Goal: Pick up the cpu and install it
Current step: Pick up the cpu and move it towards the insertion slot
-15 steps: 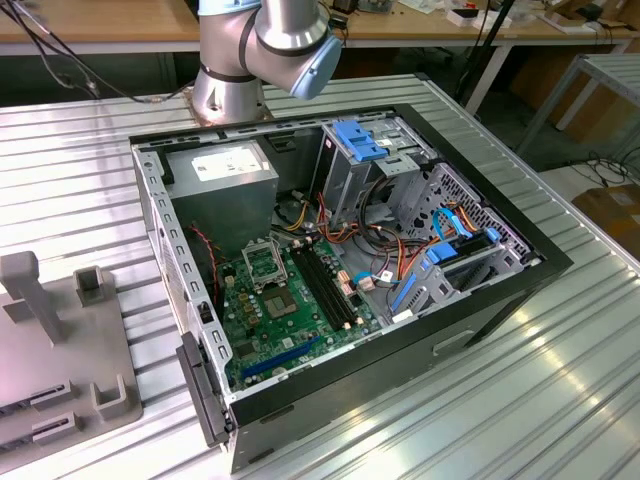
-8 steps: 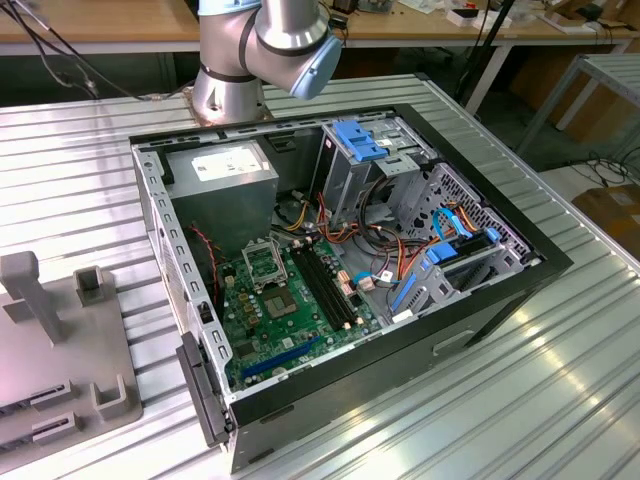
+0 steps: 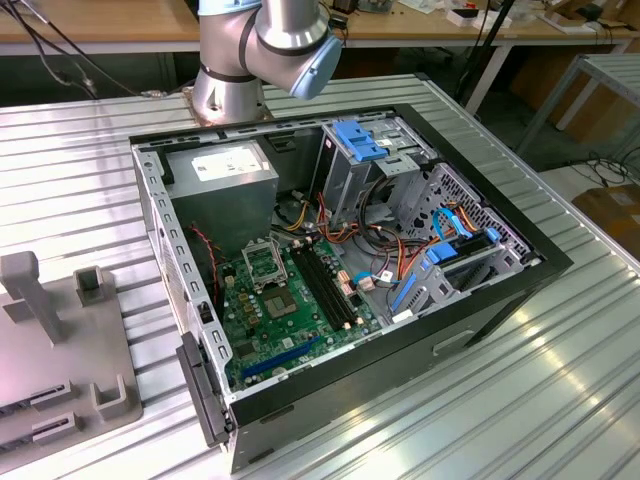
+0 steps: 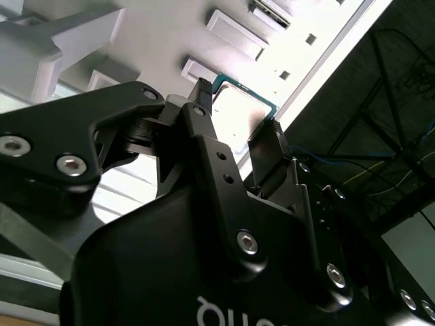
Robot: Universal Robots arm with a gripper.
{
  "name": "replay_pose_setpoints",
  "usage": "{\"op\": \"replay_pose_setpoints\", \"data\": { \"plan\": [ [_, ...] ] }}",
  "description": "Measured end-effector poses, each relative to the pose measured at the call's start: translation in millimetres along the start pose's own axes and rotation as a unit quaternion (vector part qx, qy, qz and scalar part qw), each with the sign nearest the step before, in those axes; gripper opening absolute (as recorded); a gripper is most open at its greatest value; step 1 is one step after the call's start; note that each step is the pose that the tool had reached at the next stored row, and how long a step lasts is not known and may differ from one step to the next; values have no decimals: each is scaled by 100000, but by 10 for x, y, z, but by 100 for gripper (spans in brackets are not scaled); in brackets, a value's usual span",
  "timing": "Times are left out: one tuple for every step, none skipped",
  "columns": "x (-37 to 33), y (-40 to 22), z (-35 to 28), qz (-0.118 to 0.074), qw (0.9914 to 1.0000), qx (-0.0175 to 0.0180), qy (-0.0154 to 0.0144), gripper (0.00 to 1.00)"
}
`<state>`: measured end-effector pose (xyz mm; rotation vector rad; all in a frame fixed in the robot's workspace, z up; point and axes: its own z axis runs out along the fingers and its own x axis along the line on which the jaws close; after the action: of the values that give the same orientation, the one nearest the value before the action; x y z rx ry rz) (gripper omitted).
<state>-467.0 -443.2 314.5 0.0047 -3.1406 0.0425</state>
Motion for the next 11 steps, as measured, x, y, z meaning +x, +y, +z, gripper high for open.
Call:
{"op": "replay_pose_setpoints", "data": {
  "plan": [
    [0, 0, -10, 2, 100000, 1, 18, 47],
    [0, 0, -18, 0, 100000, 2, 27, 47],
    [0, -1, -28, -1, 100000, -1, 39, 47],
    [0, -1, -36, 0, 100000, 0, 49, 47],
    [0, -1, -48, -1, 100000, -1, 65, 47],
    [0, -2, -55, -1, 100000, 1, 73, 47],
    [0, -2, -73, -4, 100000, -2, 99, 47],
    [0, -2, -82, -2, 100000, -1, 112, 47],
    [0, -2, -90, -2, 100000, 0, 121, 47],
    [0, -3, -99, -3, 100000, -1, 131, 47],
    [0, -3, -108, -2, 100000, -3, 144, 47]
  ]
}}
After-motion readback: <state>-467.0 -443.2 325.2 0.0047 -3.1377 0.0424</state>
